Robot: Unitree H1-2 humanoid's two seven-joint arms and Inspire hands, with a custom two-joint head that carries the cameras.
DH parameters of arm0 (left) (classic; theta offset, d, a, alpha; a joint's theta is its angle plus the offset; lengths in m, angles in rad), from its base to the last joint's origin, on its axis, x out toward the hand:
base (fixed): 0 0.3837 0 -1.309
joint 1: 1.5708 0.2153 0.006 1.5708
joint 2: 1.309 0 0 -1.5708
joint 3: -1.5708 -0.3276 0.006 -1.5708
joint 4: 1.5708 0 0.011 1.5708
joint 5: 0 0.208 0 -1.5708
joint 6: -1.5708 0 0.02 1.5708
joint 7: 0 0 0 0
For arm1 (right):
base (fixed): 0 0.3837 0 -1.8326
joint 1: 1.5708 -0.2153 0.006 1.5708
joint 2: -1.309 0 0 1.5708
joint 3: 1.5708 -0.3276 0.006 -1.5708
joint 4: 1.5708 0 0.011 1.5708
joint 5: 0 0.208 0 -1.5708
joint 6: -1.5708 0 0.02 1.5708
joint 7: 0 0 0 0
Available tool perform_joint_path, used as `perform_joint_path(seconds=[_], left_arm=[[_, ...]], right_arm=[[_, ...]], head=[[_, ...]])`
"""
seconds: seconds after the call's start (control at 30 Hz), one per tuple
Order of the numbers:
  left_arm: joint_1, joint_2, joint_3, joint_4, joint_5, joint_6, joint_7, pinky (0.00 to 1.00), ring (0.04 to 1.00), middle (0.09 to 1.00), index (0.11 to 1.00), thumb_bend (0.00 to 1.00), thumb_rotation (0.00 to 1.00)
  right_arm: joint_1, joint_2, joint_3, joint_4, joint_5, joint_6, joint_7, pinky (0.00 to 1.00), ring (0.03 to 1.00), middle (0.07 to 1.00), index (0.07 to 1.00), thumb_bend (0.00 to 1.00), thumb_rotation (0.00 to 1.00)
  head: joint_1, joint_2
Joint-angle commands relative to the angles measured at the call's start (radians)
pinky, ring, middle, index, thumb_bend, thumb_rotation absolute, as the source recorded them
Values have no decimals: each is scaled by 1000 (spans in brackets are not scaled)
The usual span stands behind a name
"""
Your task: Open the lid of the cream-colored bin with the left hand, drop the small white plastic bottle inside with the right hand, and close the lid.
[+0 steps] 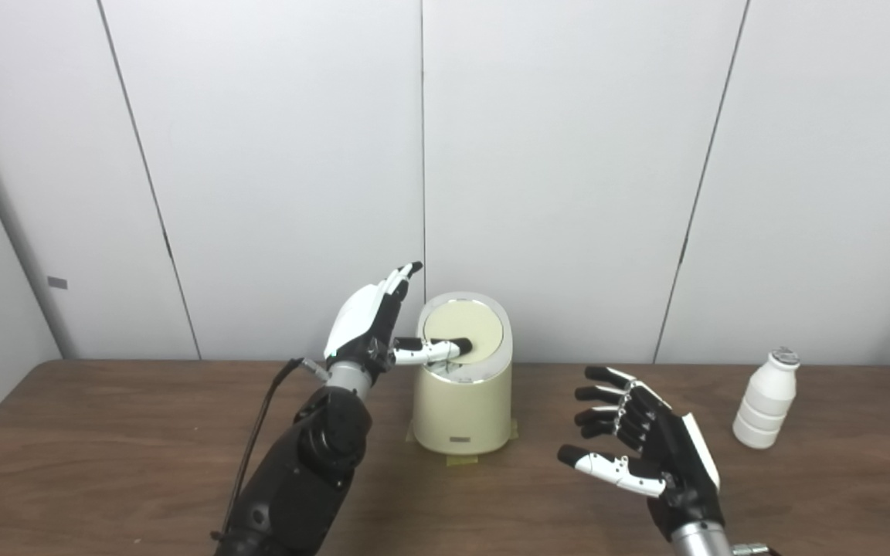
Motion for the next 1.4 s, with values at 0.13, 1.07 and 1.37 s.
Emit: perform_joint_path(seconds=[0.13, 1.07, 1.37], left_arm=[[-74, 18, -55, -46, 106, 65, 9, 970, 1000, 1000, 1000, 910, 231], [-77, 119, -238, -77, 307, 195, -163, 896, 1000, 1000, 1000, 838, 0], [-32, 47, -39, -139, 164, 54, 87, 710, 893, 933, 952, 763, 266]], right_arm=[[-33, 4, 2, -41, 7, -13, 0, 554, 565, 656, 711, 721, 27], [-29, 4, 5, -59, 8, 1, 0, 506, 558, 661, 717, 717, 31], [-28, -1, 6, -50, 8, -6, 2, 477, 540, 658, 719, 711, 34]], head=[[1, 4], [2, 16], [7, 14]])
